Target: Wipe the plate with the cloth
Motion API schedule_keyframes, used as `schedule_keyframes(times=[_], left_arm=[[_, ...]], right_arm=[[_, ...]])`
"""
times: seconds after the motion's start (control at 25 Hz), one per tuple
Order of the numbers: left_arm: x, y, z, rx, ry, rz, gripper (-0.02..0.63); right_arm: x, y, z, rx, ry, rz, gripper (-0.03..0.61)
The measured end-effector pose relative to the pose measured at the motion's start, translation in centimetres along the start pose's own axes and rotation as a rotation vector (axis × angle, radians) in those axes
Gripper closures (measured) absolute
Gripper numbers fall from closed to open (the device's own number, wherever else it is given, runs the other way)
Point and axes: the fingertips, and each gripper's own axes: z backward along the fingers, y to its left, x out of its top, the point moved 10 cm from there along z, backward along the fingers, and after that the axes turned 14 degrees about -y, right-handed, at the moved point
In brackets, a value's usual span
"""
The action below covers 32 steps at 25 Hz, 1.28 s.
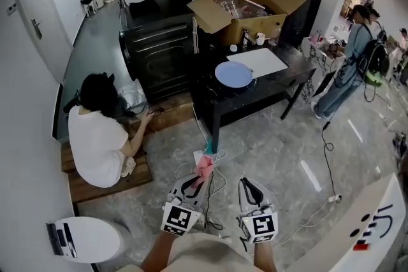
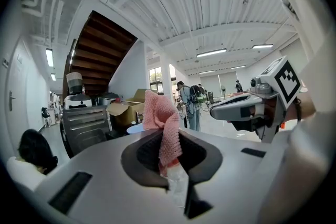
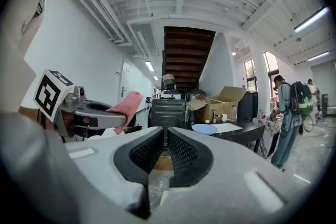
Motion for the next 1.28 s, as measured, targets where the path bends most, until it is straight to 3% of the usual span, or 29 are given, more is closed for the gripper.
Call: schedule_keyframes(times=[0.6,1.0,1.28], left_arm=[[-1.9,8.7,-4.1,-0.09,-0.009,0.046,0.58],[-2.1,10.0,-6.2,-0.112,-0.021,0.047,0.58],[-2.5,10.4,-9.3,-0.1,-0.02,0.039,0.58]], right_arm=[[-0.8,1.6,-8.7,-0.086,0.045,0.009,0.552],[-1.3,0.5,-10.5,-0.113,0.031,0.0,0.552],[-2.0,-2.5,-12.5,-0.102,0.024,-0.011,0.552]])
